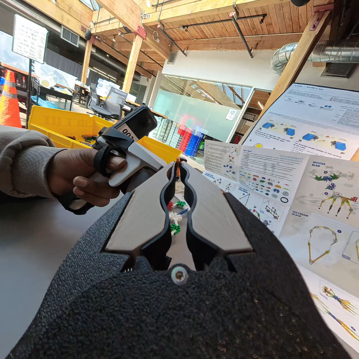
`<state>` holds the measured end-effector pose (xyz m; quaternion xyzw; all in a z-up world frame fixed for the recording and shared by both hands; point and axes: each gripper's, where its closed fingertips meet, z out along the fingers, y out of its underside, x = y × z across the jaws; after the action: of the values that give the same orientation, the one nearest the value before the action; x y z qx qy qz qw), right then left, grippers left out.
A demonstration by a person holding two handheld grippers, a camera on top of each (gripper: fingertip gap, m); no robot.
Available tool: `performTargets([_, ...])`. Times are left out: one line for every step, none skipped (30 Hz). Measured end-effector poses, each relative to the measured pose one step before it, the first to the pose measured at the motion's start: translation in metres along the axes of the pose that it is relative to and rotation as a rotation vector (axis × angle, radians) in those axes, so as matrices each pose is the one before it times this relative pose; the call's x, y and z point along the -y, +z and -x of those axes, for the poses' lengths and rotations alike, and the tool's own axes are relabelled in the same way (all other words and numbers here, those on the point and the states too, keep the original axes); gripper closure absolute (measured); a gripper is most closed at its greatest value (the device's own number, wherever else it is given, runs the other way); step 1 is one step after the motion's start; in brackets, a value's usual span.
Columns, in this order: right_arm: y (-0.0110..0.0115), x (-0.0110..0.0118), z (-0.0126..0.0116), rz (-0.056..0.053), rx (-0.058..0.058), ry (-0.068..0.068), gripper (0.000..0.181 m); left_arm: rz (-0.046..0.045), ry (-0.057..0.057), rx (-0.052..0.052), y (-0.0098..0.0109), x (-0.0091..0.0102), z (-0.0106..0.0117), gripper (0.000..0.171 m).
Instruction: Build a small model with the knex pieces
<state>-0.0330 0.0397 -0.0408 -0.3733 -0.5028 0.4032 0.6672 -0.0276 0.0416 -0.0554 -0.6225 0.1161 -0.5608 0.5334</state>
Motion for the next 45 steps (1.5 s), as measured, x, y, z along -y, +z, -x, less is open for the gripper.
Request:
performTargets([-0.00007, 0.00059, 0.00019, -0.0053, 0.0077, 0.0042, 0.181, -0.0022, -0.0038, -0.0056, -0.00016, 0.00042, -0.00048, 0.171])
performTargets([-0.00014, 0.00042, 0.00035, -0.0037, 0.0056, -0.0032, 0.18, -0.00149, -0.004, -0.0059, 0.00003, 0.00019, -0.00065, 0.171])
performTargets([-0.00028, 0.00002, 0.00023, -0.0018, 0.0044, -0.0017, 0.181, -0.00133, -0.0047, -0.0045, 0.00015, -0.00004, -0.0002, 0.171])
performTargets([-0.00047, 0.00036, 0.0001, -0.0053, 0.003, 0.0003, 0.181, -0.00317, -0.0067, -0.0053, 0.00018, 0.00003, -0.00042, 0.171])
performTargets([-0.00061, 0.00054, 0.00004, -0.0073, 0.0007, -0.0013, 0.18, -0.00244, -0.0089, -0.0066, 0.00037, -0.00015, -0.0006, 0.171])
performTargets([-0.00043, 0.00023, -0.00016, -0.003, -0.0037, -0.0127, 0.18, -0.00117, -0.0076, -0.0035, 0.00037, -0.00018, -0.00035, 0.171])
performTargets([-0.00022, -0.00008, -0.00018, 0.0011, -0.005, -0.0155, 0.18, -0.00105, -0.0012, 0.0007, 0.00022, -0.00003, 0.00002, 0.171])
performTargets([-0.00005, 0.00005, -0.00031, 0.0013, -0.0075, -0.0148, 0.181, -0.00175, 0.0044, 0.0033, 0.00004, 0.00029, 0.00012, 0.171])
performTargets([0.0002, 0.00052, -0.0001, -0.0036, -0.0069, -0.0082, 0.181, -0.00174, 0.0058, 0.004, 0.00003, 0.00036, -0.00011, 0.17])
performTargets([0.00065, -0.00025, -0.00025, 0.0002, -0.0049, -0.0027, 0.181, -0.00185, 0.0059, 0.0069, -0.00011, 0.00055, 0.00031, 0.17])
performTargets([0.00079, -0.00091, -0.00014, 0.0044, -0.0023, -0.0044, 0.181, -0.0008, 0.0083, 0.0104, -0.00036, 0.00034, 0.00098, 0.17])
performTargets([0.00076, -0.00121, -0.00047, 0.0049, -0.0046, -0.0077, 0.181, 0.00027, 0.0079, 0.01, -0.00049, 0.00026, 0.00132, 0.17])
performTargets([0.00081, -0.0009, -0.00037, 0.0029, -0.0051, -0.0053, 0.181, 0.00015, 0.0058, 0.0077, -0.00034, 0.00032, 0.00114, 0.17])
performTargets([0.00063, -0.00086, -0.00012, 0.0022, -0.0047, -0.0027, 0.181, -0.00021, 0.0065, 0.0076, -0.00028, 0.00017, 0.00125, 0.17])
performTargets([0.00061, -0.00132, -0.00044, 0.0017, -0.0069, -0.0003, 0.181, 0.00025, 0.007, 0.0105, -0.00009, 0.00009, 0.0014, 0.17])
performTargets([0.0003, -0.00185, -0.00091, 0.002, -0.0094, 0.0043, 0.181, 0.0001, 0.0025, 0.0148, 0.00036, 0.00004, 0.00192, 0.171])
performTargets([-0.00002, -0.00167, -0.00155, -0.0005, -0.0091, 0.0107, 0.181, -0.00026, -0.0022, 0.0172, 0.00076, 0.00015, 0.00213, 0.171])
performTargets([-0.00013, -0.00121, -0.00123, -0.0045, -0.002, 0.0224, 0.181, -0.00101, -0.0024, 0.0135, 0.0009, 0.00004, 0.0015, 0.171])
performTargets([-0.00009, -0.00073, -0.00075, -0.0041, 0.0032, 0.0257, 0.181, -0.00174, -0.0009, 0.0077, 0.0004, -0.0001, 0.00097, 0.17])
performTargets([0.00012, -0.00073, -0.00064, -0.0023, 0.0011, 0.0182, 0.181, -0.00038, -0.0028, 0.003, 0.00014, -0.00015, 0.00067, 0.171])
performTargets([0.00016, -0.00052, -0.00052, -0.0029, -0.0002, 0.0155, 0.181, 0.00067, -0.0069, -0.0002, -0.00009, -0.00002, 0.00077, 0.17])
performTargets([0.00007, -0.00003, -0.002, -0.0055, -0.007, 0.0235, 0.181, -0.00069, -0.0058, -0.0006, -0.00028, 0.00012, 0.00079, 0.17])
performTargets([-0.00016, 0.00039, -0.00282, -0.0063, -0.0054, 0.0261, 0.181, -0.00227, -0.0038, 0.0028, -0.00042, 0.00035, 0.00119, 0.171])
performTargets([-0.00028, 0.00072, -0.00241, -0.0066, -0.0023, 0.0196, 0.181, -0.00282, -0.0046, 0.0046, -0.00059, 0.00049, 0.0014, 0.17])
performTargets([0.00031, -0.00031, -0.00061, 0.0035, 0.0034, 0.0041, 0.181, -0.00146, -0.0045, 0.0014, -0.00045, 0.00049, 0.00093, 0.171])
performTargets([0.00059, -0.00175, 0.00021, 0.0106, 0.001, -0.0103, 0.181, 0.00131, -0.0016, -0.0025, -0.00017, 0.00009, 0.00003, 0.171])
performTargets([0.00074, -0.00146, 0.0011, 0.0064, 0.0045, -0.0031, 0.18, 0.00285, 0.0025, -0.0014, 0.00014, -0.00027, -0.00025, 0.171])
performTargets([0.00064, -0.00097, 0.00092, 0.0015, 0.005, 0.0086, 0.18, 0.0046, 0.0047, -0.0002, 0.00024, -0.00063, -0.00035, 0.17])
performTargets([0.00073, -0.00184, 0.00092, 0.007, 0.0059, 0.0054, 0.18, 0.0014, 0.0029, -0.0001, 0.0002, -0.00036, -0.00027, 0.17])
performTargets([0.00076, -0.00206, 0.00092, 0.0087, 0.004, -0.0029, 0.18, -0.0014, 0.0004, 0.0007, -0.00016, 0.00012, -0.00004, 0.17])
performTargets([0.00043, -0.00059, 0.0008, 0.0008, 0.0044, -0.0005, 0.18, 0.00098, -0.0001, 0.0003, -0.00008, -0.00022, 0.00009, 0.171])
performTargets([0.00042, -0.00042, 0.00083, 0.0007, 0.0063, 0.009, 0.181, 0.00143, -0.0001, -0.0009, 0.00014, -0.00037, 0.00005, 0.171])
performTargets([0.00003, 0.00024, 0.00012, -0.0046, 0.0018, 0.0059, 0.181, 0.00042, -0.0004, 0.0001, 0.00006, -0.00003, -0.00011, 0.171])
performTargets([-0.00006, -0.0001, 0.00014, -0.0012, 0.0034, 0.0049, 0.181, 0.00115, 0.0007, 0.0015, -0.00005, 0.0, 0.00013, 0.17])
performTargets([-0.00003, -0.00047, 0.00028, 0.001, 0.0023, -0.0006, 0.181, 0.00165, 0.0014, 0.0029, -0.00013, -0.0002, 0.00021, 0.17])
performTargets([-0.00013, -0.0003, 0.00055, 0.0006, 0.003, -0.0019, 0.181, 0.00033, 0.001, 0.0042, -0.0001, -0.00006, 0.00028, 0.171])
performTargets([-0.00029, -0.00025, 0.00047, 0.0003, 0.0025, -0.0003, 0.181, -0.00027, 0.0009, 0.0037, 0.00001, -0.00026, 0.00018, 0.171])
performTargets([-0.00009, -0.00015, 0.00127, -0.0001, 0.0097, 0.0026, 0.181, -0.00058, 0.0002, 0.0033, 0.0001, -0.0001, 0.00008, 0.171])
performTargets([-0.00006, -0.0002, 0.00046, 0.0006, 0.0024, 0.0028, 0.181, -0.00121, 0.0008, 0.0033, -0.00008, -0.00004, 0.0002, 0.171])
performTargets([0.00001, -0.0003, 0.00038, 0.0002, 0.0019, -0.001, 0.181, -0.00065, 0.0009, 0.0019, 0.00001, -0.00012, 0.00004, 0.171])
performTargets([0.00006, -0.00002, 0.00016, -0.0005, 0.0021, 0.0021, 0.181, -0.00015, 0.0001, -0.0007, -0.00016, -0.00013, 0.0, 0.171])
performTargets([0.00024, -0.00046, 0.00035, 0.002, 0.0074, 0.0113, 0.181, -0.00066, 0.0013, -0.0011, -0.00021, 0.00008, 0.00019, 0.171])
performTargets([0.00004, -0.0002, 0.0004, -0.0021, 0.0107, 0.018, 0.18, -0.00074, 0.004, 0.0011, -0.00013, -0.00002, 0.00023, 0.171])
performTargets([-0.00017, -0.00014, 0.00058, -0.0026, 0.0157, 0.0241, 0.181, 0.0003, 0.0044, 0.0004, 0.00004, -0.00022, -0.00003, 0.171])
performTargets([-0.00029, -0.00068, 0.00102, 0.0022, 0.0162, 0.022, 0.181, 0.00078, 0.0035, 0.0002, 0.00004, -0.00041, 0.00007, 0.171])
